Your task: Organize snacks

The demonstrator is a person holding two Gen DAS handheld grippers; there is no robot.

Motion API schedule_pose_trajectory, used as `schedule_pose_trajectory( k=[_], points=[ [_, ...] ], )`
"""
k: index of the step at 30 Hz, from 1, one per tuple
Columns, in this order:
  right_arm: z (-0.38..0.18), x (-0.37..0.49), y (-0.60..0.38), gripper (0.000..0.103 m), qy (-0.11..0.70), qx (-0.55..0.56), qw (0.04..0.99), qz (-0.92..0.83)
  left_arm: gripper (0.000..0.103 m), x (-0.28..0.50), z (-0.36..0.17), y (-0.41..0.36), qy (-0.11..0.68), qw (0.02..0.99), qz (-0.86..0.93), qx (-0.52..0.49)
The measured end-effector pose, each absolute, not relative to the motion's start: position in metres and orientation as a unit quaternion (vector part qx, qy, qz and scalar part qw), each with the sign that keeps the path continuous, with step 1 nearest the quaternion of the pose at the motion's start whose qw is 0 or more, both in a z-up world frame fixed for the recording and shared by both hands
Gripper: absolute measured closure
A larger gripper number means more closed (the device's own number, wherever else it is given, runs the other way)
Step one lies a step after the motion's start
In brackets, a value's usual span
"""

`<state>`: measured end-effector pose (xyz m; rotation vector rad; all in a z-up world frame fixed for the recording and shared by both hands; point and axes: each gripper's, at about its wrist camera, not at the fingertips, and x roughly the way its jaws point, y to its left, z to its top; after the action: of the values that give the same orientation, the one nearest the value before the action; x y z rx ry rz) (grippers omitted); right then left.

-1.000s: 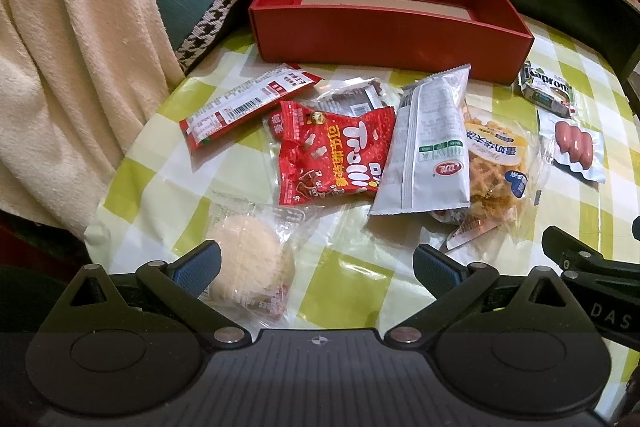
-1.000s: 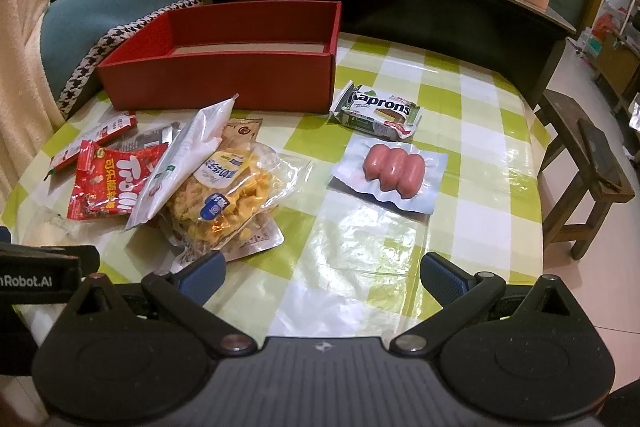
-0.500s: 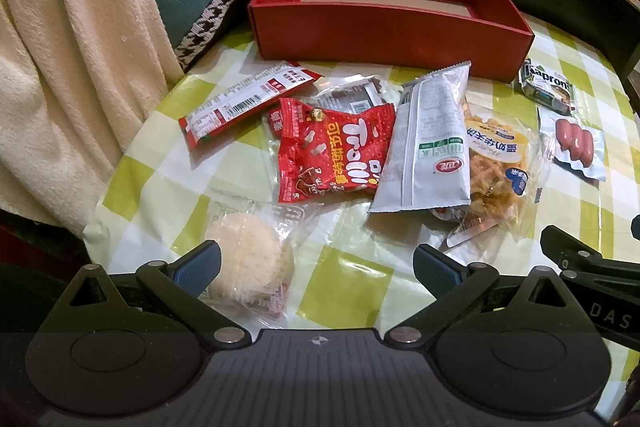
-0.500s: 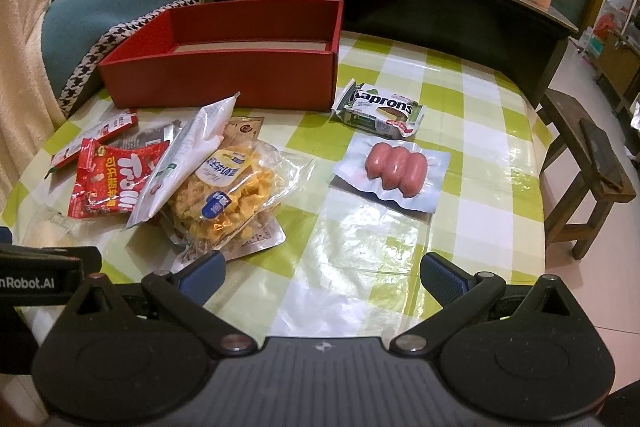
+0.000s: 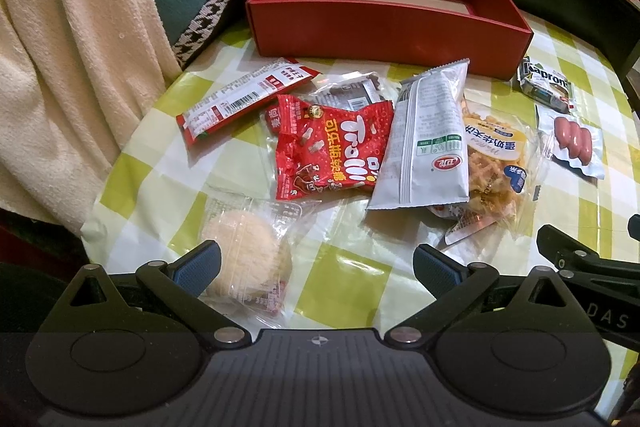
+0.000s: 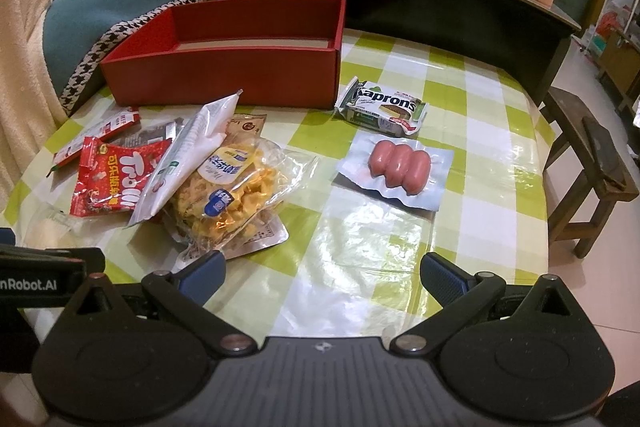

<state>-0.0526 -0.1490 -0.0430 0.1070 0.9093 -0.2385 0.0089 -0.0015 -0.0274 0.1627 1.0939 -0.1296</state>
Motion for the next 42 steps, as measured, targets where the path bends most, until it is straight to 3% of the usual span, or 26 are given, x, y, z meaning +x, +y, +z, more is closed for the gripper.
schedule_pose_trajectory(
  k=[29, 42],
  points=[
    [-0.047, -0.048, -0.146, 0.000, 0.447, 0.054, 0.887, -0.102, 0.000, 0.011, -0.030, 0.006, 0.526, 0.845, -0.063, 0.075],
    [-0.030, -0.011, -0.141, 0.000, 0.432, 0.081, 0.896, -0.055, 0.003, 0.026, -0.040, 0.075, 0.582, 0.811, -0.038, 0.040]
  ],
)
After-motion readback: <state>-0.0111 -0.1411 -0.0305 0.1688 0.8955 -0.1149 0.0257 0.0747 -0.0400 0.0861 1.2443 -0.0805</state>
